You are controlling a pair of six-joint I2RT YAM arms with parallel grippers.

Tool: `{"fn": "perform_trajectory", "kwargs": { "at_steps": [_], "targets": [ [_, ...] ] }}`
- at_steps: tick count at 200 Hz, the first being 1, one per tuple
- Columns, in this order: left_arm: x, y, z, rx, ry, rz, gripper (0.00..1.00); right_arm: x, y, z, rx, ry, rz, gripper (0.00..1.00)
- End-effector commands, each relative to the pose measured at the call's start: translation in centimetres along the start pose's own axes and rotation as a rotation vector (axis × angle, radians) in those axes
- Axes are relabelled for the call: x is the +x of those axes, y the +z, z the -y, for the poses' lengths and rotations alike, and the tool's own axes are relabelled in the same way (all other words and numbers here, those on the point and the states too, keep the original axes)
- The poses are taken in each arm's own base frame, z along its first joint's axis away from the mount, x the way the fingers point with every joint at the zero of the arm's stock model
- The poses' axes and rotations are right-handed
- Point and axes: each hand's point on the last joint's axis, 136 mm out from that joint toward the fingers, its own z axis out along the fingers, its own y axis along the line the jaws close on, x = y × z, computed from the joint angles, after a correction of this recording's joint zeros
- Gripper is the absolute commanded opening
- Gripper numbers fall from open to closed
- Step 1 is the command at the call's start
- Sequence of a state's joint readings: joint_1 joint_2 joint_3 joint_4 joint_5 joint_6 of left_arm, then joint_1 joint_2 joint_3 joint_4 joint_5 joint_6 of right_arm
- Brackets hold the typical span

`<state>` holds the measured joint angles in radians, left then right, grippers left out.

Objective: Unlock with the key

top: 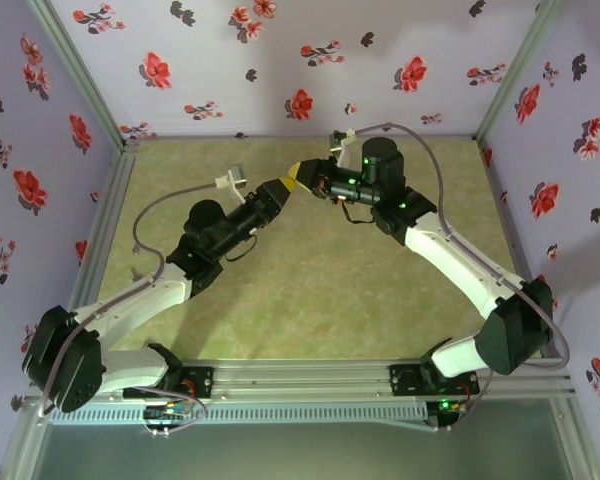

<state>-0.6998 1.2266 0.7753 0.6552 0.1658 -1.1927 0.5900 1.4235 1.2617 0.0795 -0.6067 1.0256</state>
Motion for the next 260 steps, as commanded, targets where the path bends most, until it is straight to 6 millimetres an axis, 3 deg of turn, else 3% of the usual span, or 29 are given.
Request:
{"fn": "perform_trajectory", "kwargs": {
  "at_steps": [1,76,103,144,166,187,213,260],
  "targets": [
    [-1.1,0.1,2.0,0.065,0.018,0.025,0.44,0.3,-0.3,-1.3,-0.043,-0.017,-0.004,0.00],
    [-1.0,-0.2,1.4,0.046,0.011,0.021,0.09,0.3,-0.2,-0.8,-0.023,-0.020,-0.002,0.00],
    [-0.8,-0.1,1.3,0.046,0.009,0.009,0.02,0.4,-0.2,-0.7,-0.021,-0.021,-0.004,0.00],
    [-0.3,0.3,1.4,0.059,0.005,-0.021,0.01,0.4,-0.1,-0.7,-0.022,-0.022,-0.007,0.00],
    [0.1,0.4,1.7,0.081,-0.003,-0.043,0.15,0.4,-0.1,-0.6,-0.020,-0.024,-0.008,0.00],
    [0.4,0.4,1.9,0.091,-0.005,-0.059,0.22,0.4,-0.1,-0.6,-0.020,-0.025,-0.006,0.00],
    [0.9,0.5,2.2,0.105,-0.009,-0.082,0.22,0.4,0.0,-0.5,-0.017,-0.024,-0.006,0.00],
    [1.1,0.5,2.2,0.116,-0.010,-0.090,0.12,0.3,0.1,-0.3,-0.015,-0.019,-0.004,0.00]
  ]
}}
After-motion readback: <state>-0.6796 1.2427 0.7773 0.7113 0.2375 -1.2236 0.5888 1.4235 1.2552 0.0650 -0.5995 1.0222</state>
